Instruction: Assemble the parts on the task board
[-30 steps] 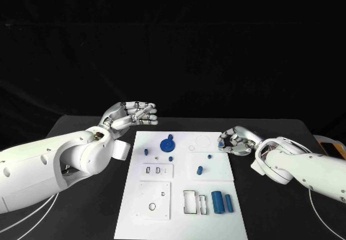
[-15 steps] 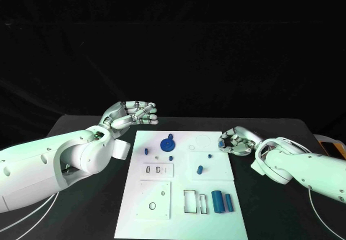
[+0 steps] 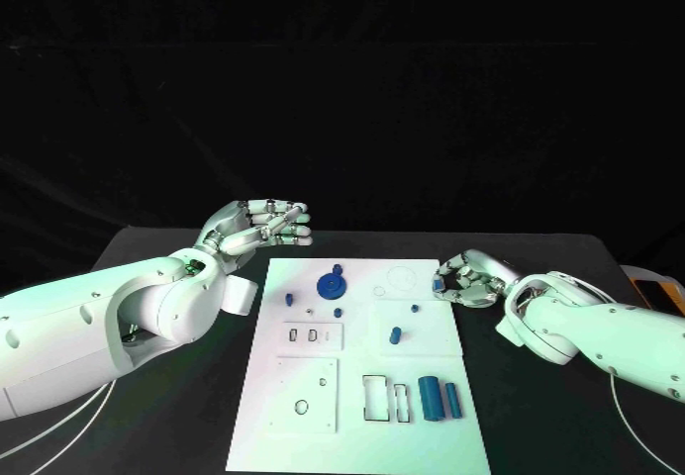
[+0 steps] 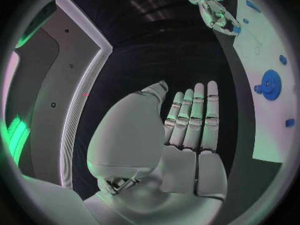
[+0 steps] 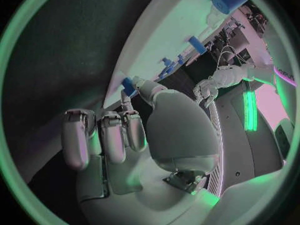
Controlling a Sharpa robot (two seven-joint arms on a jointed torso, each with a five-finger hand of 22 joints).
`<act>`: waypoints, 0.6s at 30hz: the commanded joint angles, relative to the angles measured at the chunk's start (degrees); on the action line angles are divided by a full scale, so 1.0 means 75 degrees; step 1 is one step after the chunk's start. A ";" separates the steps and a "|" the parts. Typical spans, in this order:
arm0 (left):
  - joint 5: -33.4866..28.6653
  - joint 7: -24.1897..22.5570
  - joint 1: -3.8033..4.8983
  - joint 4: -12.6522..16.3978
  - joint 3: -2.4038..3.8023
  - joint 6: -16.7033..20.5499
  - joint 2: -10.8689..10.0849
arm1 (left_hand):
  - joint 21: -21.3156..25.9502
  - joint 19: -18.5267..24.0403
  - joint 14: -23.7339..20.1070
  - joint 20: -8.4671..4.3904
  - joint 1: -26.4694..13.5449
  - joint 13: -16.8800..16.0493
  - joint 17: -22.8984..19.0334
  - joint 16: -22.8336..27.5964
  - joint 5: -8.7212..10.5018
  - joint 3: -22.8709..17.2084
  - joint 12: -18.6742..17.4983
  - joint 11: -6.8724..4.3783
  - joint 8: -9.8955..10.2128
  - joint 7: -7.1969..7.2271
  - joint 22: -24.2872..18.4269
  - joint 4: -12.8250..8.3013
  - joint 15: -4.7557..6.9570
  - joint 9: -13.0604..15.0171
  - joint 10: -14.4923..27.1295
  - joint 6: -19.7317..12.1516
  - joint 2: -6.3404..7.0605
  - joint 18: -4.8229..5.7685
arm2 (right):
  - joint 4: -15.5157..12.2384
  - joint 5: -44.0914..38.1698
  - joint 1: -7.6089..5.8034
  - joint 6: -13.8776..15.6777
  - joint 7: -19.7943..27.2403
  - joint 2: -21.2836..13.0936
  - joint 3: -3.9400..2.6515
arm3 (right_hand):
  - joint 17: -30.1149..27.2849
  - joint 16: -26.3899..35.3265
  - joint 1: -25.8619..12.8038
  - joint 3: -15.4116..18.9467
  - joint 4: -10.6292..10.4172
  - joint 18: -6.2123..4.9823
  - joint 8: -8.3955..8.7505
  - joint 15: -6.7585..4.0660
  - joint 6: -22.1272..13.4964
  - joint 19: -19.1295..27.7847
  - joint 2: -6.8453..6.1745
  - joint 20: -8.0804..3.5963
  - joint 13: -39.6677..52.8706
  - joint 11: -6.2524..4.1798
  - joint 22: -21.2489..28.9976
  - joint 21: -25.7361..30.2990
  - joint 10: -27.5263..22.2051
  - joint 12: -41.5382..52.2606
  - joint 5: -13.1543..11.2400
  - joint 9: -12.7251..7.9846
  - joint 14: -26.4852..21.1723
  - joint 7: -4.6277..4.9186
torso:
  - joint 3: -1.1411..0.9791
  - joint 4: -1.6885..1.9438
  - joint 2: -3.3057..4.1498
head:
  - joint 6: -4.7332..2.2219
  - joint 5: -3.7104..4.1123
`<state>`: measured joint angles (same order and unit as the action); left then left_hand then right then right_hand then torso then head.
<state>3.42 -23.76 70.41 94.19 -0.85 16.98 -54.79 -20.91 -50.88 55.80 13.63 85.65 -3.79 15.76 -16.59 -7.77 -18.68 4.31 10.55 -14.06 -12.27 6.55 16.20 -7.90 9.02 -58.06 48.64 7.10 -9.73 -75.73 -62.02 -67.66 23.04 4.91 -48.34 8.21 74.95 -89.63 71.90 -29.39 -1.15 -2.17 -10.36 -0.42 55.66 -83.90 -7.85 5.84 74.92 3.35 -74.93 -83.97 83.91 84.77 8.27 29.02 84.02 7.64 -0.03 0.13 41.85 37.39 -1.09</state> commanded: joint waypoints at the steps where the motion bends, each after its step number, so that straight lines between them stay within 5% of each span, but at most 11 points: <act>1: -0.0009 -0.0037 0.0008 0.0016 0.0005 -0.0129 0.0005 | 0.0048 0.0015 -0.0024 0.0036 0.0032 -0.0007 0.0007 0.0050 0.0021 -0.0028 -0.0053 0.0039 0.0038 -0.0244 -0.0007 -0.0002 -0.0015 -0.0010 0.0000 -0.0046 0.0061 -0.0097 | -0.0011 0.0059 0.0006 0.0253 0.0188 0.0002 0.0001 | 0.2007 -0.0049 0.0027 -0.0083 -0.0003 0.0048 -0.0125 -0.0083 0.0174 -0.0208 0.0196 -0.0066 0.1283 -0.0093 -0.1309 -0.0052 0.0200 0.0060 -0.0047 0.0095 0.0797 -0.0078 | 0.0002 0.0007 -0.0002 | 0.0009 0.0004; 11: -0.0009 -0.0032 0.0008 0.0019 0.0005 -0.0132 -0.0004 | 0.0049 0.0015 -0.0023 0.0037 0.0027 -0.0007 0.0012 0.0054 0.0022 -0.0033 -0.0055 0.0040 0.0040 -0.0245 -0.0009 0.0002 -0.0015 -0.0011 0.0000 -0.0045 0.0062 -0.0097 | -0.0212 0.0149 0.0003 0.0749 0.0198 -0.0029 -0.0002 | 0.2007 -0.0049 -0.0017 -0.0116 -0.0009 0.0064 -0.0224 -0.0137 0.0281 -0.0251 0.0300 -0.0116 0.1329 -0.0152 -0.1360 -0.0101 0.0248 0.0100 -0.0050 0.0156 0.0797 -0.0140 | 0.0004 -0.0006 -0.0010 | 0.0001 0.0003; 18: -0.0009 -0.0024 0.0008 0.0016 0.0005 -0.0129 -0.0011 | 0.0049 0.0015 -0.0023 0.0037 0.0027 -0.0007 0.0012 0.0054 0.0022 -0.0033 -0.0055 0.0040 0.0040 -0.0245 -0.0009 0.0002 -0.0015 -0.0011 0.0000 -0.0045 0.0062 -0.0097 | -0.0973 -0.0099 -0.0162 0.0719 -0.0417 -0.0087 -0.0012 | 0.2007 -0.0049 0.0014 -0.0194 0.0047 0.0065 -0.0196 -0.0134 0.0171 -0.0252 0.0364 -0.0134 0.1284 -0.0135 -0.1364 -0.0099 0.0209 0.0054 0.0028 0.0165 0.0797 -0.0104 | 0.0005 -0.0016 -0.0016 | 0.0012 -0.0041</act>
<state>3.42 -23.68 70.41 94.21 -0.85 16.94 -54.91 -20.91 -50.88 55.80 13.63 85.65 -3.78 15.80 -16.37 -7.77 -18.67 4.10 10.55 -14.06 -12.27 6.55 16.20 -7.90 9.02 -58.06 48.64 7.10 -9.74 -81.69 -61.14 -68.56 27.60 4.86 -49.19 8.19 74.94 -89.63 71.63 -30.52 -0.72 -2.17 -11.41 -1.25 56.31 -84.10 -5.99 5.22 74.91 2.46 -74.91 -84.41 84.05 85.43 8.32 29.05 84.03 7.76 0.01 0.08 41.76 37.41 -1.22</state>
